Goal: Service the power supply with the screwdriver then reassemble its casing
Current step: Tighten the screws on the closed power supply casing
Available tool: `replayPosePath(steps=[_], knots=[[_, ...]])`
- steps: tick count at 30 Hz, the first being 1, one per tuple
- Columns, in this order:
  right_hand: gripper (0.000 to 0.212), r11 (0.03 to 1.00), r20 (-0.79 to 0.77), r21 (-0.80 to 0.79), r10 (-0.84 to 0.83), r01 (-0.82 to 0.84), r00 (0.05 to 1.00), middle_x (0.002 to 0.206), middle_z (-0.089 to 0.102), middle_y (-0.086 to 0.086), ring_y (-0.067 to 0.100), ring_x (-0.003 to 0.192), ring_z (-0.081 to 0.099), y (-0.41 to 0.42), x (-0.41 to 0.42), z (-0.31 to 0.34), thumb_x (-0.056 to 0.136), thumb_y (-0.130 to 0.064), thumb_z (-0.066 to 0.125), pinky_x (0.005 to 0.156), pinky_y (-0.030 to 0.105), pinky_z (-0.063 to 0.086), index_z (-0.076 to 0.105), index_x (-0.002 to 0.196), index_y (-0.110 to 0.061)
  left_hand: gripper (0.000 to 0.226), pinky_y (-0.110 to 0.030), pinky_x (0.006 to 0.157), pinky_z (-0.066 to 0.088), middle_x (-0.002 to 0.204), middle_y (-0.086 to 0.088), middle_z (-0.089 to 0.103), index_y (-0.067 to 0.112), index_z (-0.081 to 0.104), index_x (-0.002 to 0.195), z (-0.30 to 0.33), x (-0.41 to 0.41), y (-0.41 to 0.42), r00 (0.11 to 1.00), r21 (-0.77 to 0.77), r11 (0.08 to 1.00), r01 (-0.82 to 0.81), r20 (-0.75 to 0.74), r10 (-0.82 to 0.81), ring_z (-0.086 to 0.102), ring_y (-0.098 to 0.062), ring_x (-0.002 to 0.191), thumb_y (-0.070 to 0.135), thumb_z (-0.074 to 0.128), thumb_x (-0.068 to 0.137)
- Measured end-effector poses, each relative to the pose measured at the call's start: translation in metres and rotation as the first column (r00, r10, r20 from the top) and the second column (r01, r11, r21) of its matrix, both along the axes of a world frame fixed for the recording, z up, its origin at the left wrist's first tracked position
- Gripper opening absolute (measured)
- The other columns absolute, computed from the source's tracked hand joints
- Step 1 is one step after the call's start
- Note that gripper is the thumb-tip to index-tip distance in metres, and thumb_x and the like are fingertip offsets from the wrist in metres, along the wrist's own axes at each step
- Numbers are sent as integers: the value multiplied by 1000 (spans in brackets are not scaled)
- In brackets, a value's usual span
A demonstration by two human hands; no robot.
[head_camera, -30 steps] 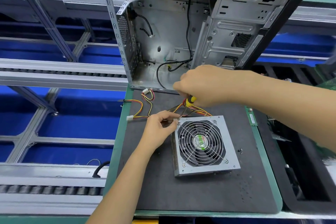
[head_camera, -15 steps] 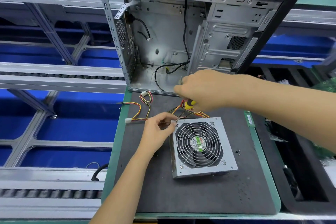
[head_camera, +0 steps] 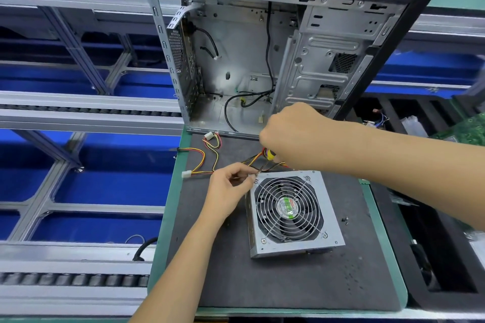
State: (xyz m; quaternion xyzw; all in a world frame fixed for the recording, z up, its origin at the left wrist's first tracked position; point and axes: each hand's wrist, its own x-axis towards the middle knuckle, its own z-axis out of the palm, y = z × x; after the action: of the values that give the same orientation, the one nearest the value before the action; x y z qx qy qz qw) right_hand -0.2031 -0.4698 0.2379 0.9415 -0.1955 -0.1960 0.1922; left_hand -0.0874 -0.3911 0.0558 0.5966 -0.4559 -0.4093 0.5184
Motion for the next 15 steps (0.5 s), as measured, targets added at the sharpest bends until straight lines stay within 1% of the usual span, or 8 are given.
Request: replayPosePath(steps=[2,4,5,7,9,10,12,15], knots=[[41,999,-80,16,-34,35,996,64,36,2,25,66,44,1,-5,-1,97,-29,47,48,26,25,26,65,-15,26,-19,75,52,82,-6,73,25,74,84,1,1,0,1000,4,1000,16,-5,-16,63,-8,79,1,66,87],[41,999,-97,-10,-35,35,995,61,30,0,21,57,38,2,-6,-4,97,-17,45,45,24,22,22,62,-15,23,-20,76,52,82,-8,72,23,75,85,2,2,-1,1000,10,1000,22,3,-22,63,-8,79,1,66,87],[40,999,-79,-34,-29,27,996,60,31,-1,20,55,37,2,-5,-5,94,-13,46,45,23,20,23,61,-16,24,-21,76,53,82,-7,72,24,74,85,2,2,-1,1000,11,1000,25,8,-25,63,-8,79,2,66,87],[29,997,-55,-73,21,-25,998,67,42,0,24,61,48,2,-4,-4,88,-8,51,44,25,17,33,66,-14,27,-19,76,52,80,2,73,27,73,84,2,3,-2,999,11,999,34,16,-34,64,-6,79,1,66,87],[11,991,-85,-99,83,-92,993,86,52,3,24,65,55,3,-2,-2,83,-7,55,43,28,14,48,85,-15,30,-14,75,50,79,11,73,28,73,84,2,3,-2,999,9,999,44,17,-44,64,-2,78,-1,65,87],[15,985,-88,-112,120,-129,989,93,52,5,23,63,53,3,-2,-2,82,-8,56,43,28,13,50,94,-15,30,-12,74,48,79,14,72,27,73,85,2,3,-3,999,7,999,47,10,-47,64,1,77,-2,65,87],[21,971,-90,-117,200,-210,976,97,49,6,24,65,55,1,-2,-2,82,-8,54,44,29,12,52,101,-16,32,-10,73,47,78,17,72,28,72,84,2,4,-3,999,8,999,50,-3,-50,63,3,76,-3,64,87],[16,943,-88,-123,299,-309,950,97,49,6,25,84,53,-4,2,-3,83,-7,53,46,29,12,55,95,-17,33,-9,73,46,78,19,72,30,72,84,2,5,-3,999,8,999,53,3,-53,62,5,75,-2,64,88]])
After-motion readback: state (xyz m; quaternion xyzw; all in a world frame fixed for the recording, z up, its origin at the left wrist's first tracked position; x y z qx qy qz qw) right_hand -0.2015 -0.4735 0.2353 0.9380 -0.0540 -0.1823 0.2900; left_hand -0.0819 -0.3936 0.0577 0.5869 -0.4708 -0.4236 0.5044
